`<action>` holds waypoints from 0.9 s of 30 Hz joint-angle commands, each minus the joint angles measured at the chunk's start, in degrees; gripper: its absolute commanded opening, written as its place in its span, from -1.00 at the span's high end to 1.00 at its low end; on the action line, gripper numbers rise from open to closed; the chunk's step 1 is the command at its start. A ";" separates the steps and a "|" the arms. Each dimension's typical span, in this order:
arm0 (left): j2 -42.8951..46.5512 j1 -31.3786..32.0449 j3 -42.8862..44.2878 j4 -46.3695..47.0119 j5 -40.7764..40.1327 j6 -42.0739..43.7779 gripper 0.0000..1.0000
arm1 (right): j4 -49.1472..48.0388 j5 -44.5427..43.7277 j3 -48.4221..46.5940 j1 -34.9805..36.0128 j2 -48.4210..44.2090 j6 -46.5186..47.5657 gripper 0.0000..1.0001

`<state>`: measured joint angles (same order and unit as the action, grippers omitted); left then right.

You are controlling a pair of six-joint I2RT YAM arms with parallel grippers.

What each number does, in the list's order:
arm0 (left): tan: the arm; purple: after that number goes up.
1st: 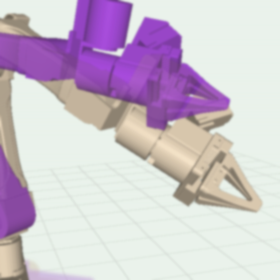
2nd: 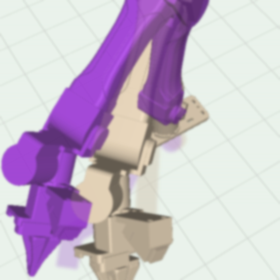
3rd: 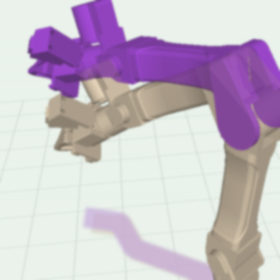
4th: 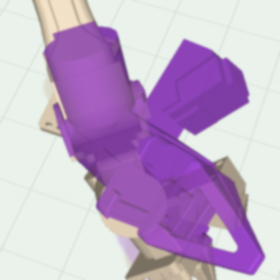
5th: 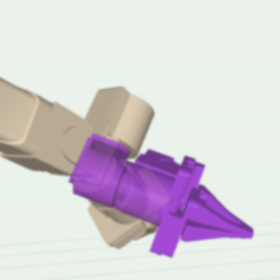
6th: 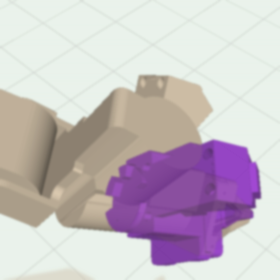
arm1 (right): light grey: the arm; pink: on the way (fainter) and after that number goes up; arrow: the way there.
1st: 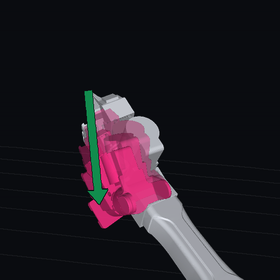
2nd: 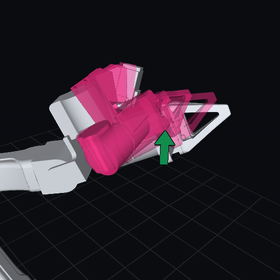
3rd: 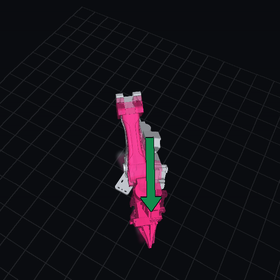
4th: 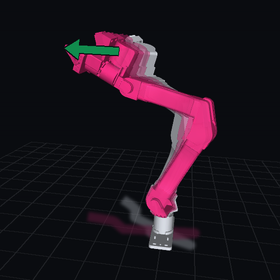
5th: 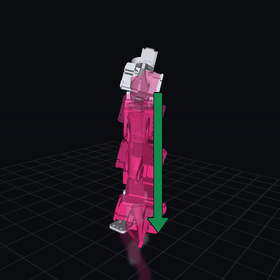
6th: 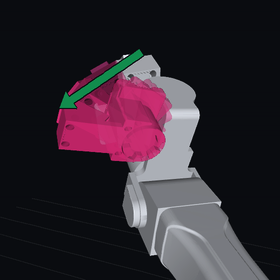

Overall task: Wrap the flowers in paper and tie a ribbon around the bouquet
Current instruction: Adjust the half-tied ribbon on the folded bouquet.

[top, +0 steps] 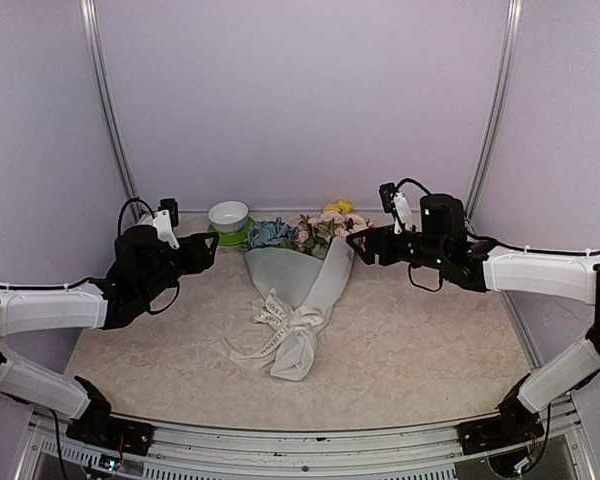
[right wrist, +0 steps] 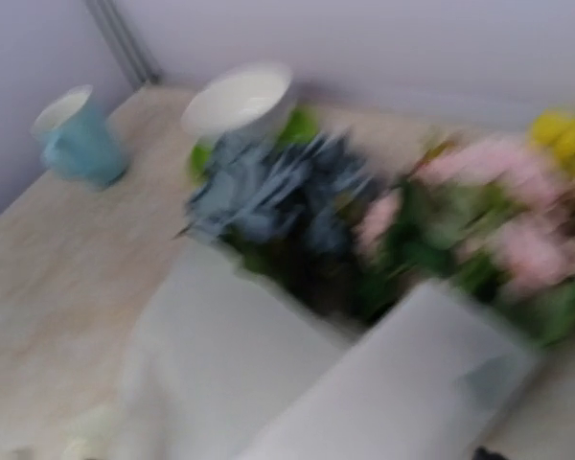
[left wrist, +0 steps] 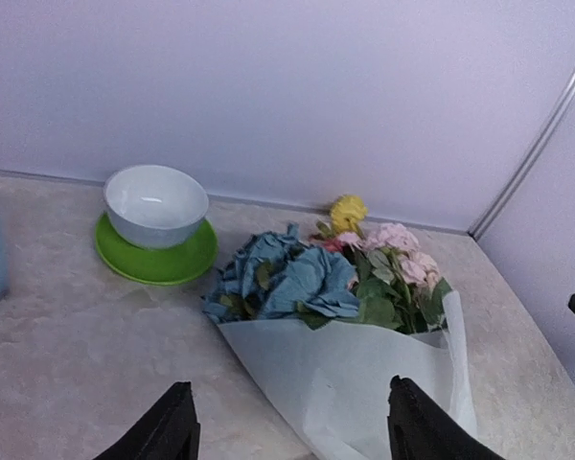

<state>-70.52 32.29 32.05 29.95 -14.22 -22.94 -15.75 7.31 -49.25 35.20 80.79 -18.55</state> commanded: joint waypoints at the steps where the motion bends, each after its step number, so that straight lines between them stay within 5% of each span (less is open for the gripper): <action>1: -9.17 -1.78 -0.10 -7.83 21.81 -10.20 -0.51 | 17.78 10.94 -8.09 2.72 7.83 -10.32 -0.60; 5: -14.88 0.35 -0.27 1.56 30.05 -11.88 -0.88 | 19.43 14.97 -7.28 4.88 11.23 -17.31 -0.39; 14: -23.98 5.10 6.05 2.42 29.20 -4.11 -0.72 | 18.90 19.70 -11.35 6.99 19.93 -18.28 -0.42; 20: -27.60 5.40 9.05 -0.64 28.81 -1.42 -0.23 | 18.81 22.23 -13.72 6.98 23.93 -17.04 -0.40; 27: -23.92 1.57 8.59 -7.88 25.25 -2.47 -0.57 | 22.14 26.00 -15.61 6.92 24.94 -15.21 -0.32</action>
<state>-98.24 37.39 41.74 26.61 13.08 -24.97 3.64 30.94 -63.94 41.85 105.95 -35.03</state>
